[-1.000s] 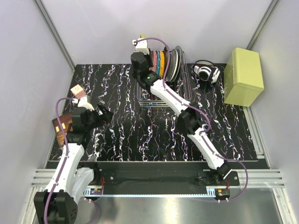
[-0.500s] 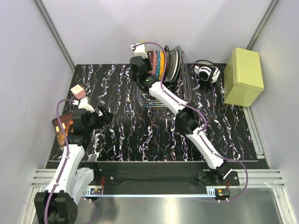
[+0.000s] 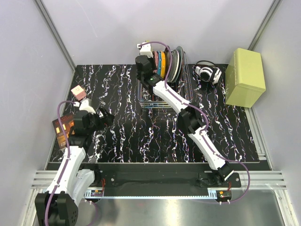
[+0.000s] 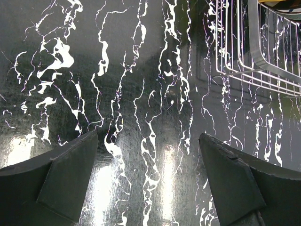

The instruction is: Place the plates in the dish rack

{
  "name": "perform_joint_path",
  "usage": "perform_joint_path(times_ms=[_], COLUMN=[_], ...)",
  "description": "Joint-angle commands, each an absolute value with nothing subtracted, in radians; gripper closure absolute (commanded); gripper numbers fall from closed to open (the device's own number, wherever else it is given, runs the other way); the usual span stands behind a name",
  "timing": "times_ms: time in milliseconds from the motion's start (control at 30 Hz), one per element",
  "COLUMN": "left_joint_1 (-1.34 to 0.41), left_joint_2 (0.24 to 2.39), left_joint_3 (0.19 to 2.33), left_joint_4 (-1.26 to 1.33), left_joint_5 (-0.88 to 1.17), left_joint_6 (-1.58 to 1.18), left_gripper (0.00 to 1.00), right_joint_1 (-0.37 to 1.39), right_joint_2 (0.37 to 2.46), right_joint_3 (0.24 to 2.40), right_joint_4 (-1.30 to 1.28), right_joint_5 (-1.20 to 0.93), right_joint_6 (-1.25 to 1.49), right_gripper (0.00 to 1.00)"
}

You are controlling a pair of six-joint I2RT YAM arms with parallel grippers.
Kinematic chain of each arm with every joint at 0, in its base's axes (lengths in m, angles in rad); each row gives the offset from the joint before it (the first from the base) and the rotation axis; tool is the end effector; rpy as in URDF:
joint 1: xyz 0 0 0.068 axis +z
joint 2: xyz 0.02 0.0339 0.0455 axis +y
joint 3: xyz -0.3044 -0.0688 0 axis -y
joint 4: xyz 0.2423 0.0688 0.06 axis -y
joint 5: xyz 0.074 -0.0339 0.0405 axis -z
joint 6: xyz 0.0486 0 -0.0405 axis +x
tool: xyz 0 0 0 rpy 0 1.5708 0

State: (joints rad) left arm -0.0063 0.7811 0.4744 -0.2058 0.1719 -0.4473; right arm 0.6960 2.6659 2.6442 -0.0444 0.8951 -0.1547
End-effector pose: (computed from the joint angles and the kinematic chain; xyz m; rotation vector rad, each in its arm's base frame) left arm 0.1591 -0.0093 0.2521 -0.3568 2.0767 -0.4534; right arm 0.5142 0.3802 0.3007 -0.0050 1.6211 -0.3140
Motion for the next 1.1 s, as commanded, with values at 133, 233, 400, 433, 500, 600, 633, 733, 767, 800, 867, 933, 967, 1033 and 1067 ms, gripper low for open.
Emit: perform_joint_path(times_ms=[133,233,400,433,500,600,633,733,767,800,867,933,967,1033,1067], left_joint_1=[-0.002,-0.002,0.000,-0.002,-0.002,-0.002,-0.002,-0.002,-0.002,0.000,-0.002,0.000,-0.002,0.000,0.000], left_joint_2=[0.775,0.776,0.773,0.773,0.773,0.770,0.769,0.767,0.767,0.767,0.767,0.762,0.761,0.753,0.755], left_joint_3=[0.462,0.460,0.459,0.459,0.460,0.456,0.453,0.449,0.449,0.449,0.449,0.448,0.446,0.442,0.442], left_joint_4=[-0.137,-0.133,-0.133,-0.136,-0.137,-0.135,-0.133,-0.127,-0.124,-0.124,-0.124,-0.121,-0.121,-0.120,-0.121], left_joint_5=[0.163,0.161,0.163,0.163,0.161,0.161,0.161,0.161,0.161,0.164,0.164,0.166,0.164,0.164,0.164], left_joint_6=[-0.453,-0.454,-0.454,-0.453,-0.451,-0.454,-0.454,-0.456,-0.456,-0.457,-0.457,-0.457,-0.457,-0.457,-0.456], left_gripper=[0.06,0.05,0.05,0.05,0.05,0.05,0.05,0.05,0.05,0.05,0.05,0.05,0.05,0.05,0.05], right_joint_1=[0.695,0.704,0.713,0.715,0.716,0.722,0.726,0.741,0.744,0.753,0.759,0.764,0.765,0.772,0.775], right_joint_2=[2.660,2.669,2.689,2.692,2.692,2.692,2.692,2.698,2.701,2.704,2.718,2.724,2.724,2.727,2.732], right_joint_3=[2.726,2.723,2.726,2.724,2.711,2.689,2.685,2.668,2.663,2.645,2.642,2.638,2.631,2.622,2.617], right_joint_4=[0.035,0.031,0.032,0.034,0.034,0.032,0.032,0.046,0.063,0.095,0.135,0.130,0.132,0.155,0.167], right_joint_5=[0.876,0.880,0.888,0.893,0.899,0.920,0.926,0.956,0.957,0.977,0.989,1.000,1.006,1.014,1.019], right_joint_6=[-0.089,-0.087,-0.092,-0.092,-0.094,-0.101,-0.104,-0.132,-0.171,-0.199,-0.244,-0.252,-0.256,-0.274,-0.296], right_gripper=[1.00,1.00,1.00,1.00,1.00,1.00,1.00,1.00,1.00,1.00,1.00,1.00,1.00,1.00,1.00])
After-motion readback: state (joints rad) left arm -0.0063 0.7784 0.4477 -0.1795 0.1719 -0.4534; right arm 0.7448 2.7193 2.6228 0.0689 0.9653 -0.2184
